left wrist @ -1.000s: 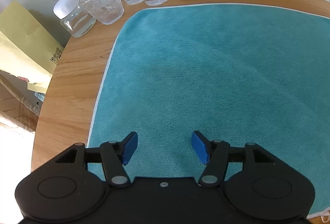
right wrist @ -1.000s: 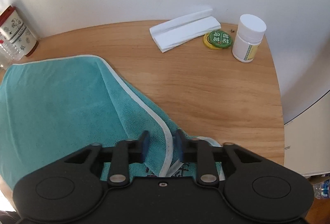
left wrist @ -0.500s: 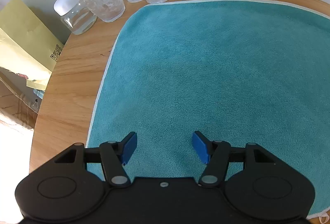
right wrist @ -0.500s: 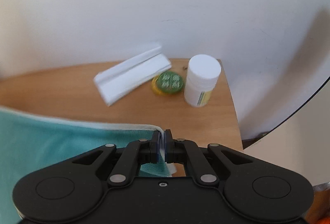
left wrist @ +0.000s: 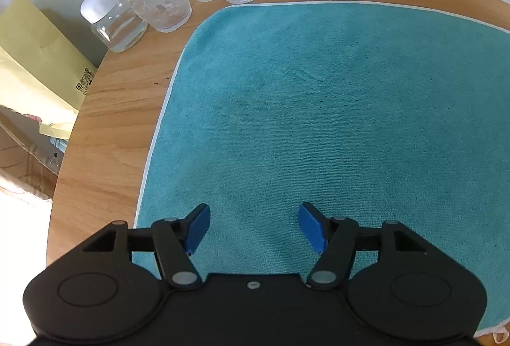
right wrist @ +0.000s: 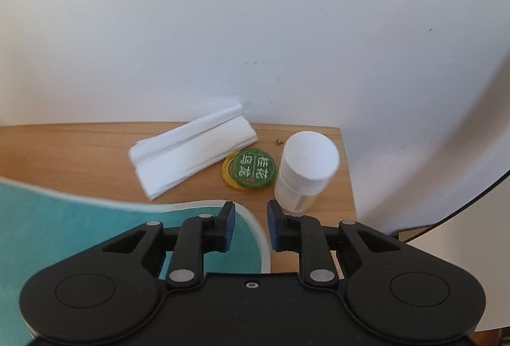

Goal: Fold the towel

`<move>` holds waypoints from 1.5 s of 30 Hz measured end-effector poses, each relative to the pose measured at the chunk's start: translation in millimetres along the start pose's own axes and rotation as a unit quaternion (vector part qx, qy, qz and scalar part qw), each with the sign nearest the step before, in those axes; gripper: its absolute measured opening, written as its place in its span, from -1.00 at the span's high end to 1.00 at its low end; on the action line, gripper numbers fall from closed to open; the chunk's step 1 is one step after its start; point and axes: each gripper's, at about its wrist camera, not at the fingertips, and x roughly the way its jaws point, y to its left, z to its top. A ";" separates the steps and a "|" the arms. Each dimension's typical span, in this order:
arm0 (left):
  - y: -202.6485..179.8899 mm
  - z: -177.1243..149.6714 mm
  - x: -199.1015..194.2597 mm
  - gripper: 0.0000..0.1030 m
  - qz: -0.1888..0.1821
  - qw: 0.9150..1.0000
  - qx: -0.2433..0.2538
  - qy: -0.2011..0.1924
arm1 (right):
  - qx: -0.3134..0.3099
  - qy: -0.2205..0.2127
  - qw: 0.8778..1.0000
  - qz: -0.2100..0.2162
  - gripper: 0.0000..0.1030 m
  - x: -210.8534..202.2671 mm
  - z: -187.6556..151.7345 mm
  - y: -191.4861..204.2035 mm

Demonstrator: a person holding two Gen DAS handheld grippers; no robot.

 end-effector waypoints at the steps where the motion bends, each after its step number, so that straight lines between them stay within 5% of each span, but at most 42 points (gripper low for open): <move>1: 0.7 0.0 0.0 -0.24 -0.002 1.000 -0.001 0.000 | 0.001 0.000 1.000 0.001 0.50 -5.8 -3.4 -0.9; 10: 4.1 -1.0 0.3 -0.24 -0.009 1.000 -0.002 -0.003 | 0.010 0.062 0.997 0.042 0.64 -3.6 -53.8 19.5; 21: 4.9 -2.4 0.8 -0.25 -0.010 1.000 -0.004 -0.006 | 0.030 0.063 0.998 -0.001 0.69 -1.9 -55.8 3.9; 25: 6.7 -1.5 1.2 -0.25 -0.011 1.000 -0.014 -0.003 | 0.029 0.018 0.999 -0.006 0.46 -26.5 -55.6 10.4; 27: 6.7 -0.8 -0.5 -0.25 -0.009 1.000 -0.019 -0.005 | 0.040 -0.014 0.999 0.029 0.46 -41.1 -56.7 15.4; 32: 8.7 1.4 -12.4 -0.25 -0.021 0.999 -0.026 -0.020 | 0.122 -0.002 0.989 0.080 0.36 -53.1 -66.4 5.7; 35: 9.6 1.7 -17.0 -0.26 -0.023 0.999 -0.026 -0.022 | 0.151 0.014 0.983 0.098 0.07 -53.5 -74.5 3.0; 41: 12.9 -0.5 -21.4 -0.26 -0.030 0.999 -0.028 -0.021 | 0.052 0.048 0.995 0.073 0.07 -58.2 -79.4 60.0; 45: 15.8 -4.6 -25.7 -0.26 -0.032 0.999 -0.036 -0.024 | 0.025 0.043 0.994 0.097 -0.07 -70.4 -78.9 99.7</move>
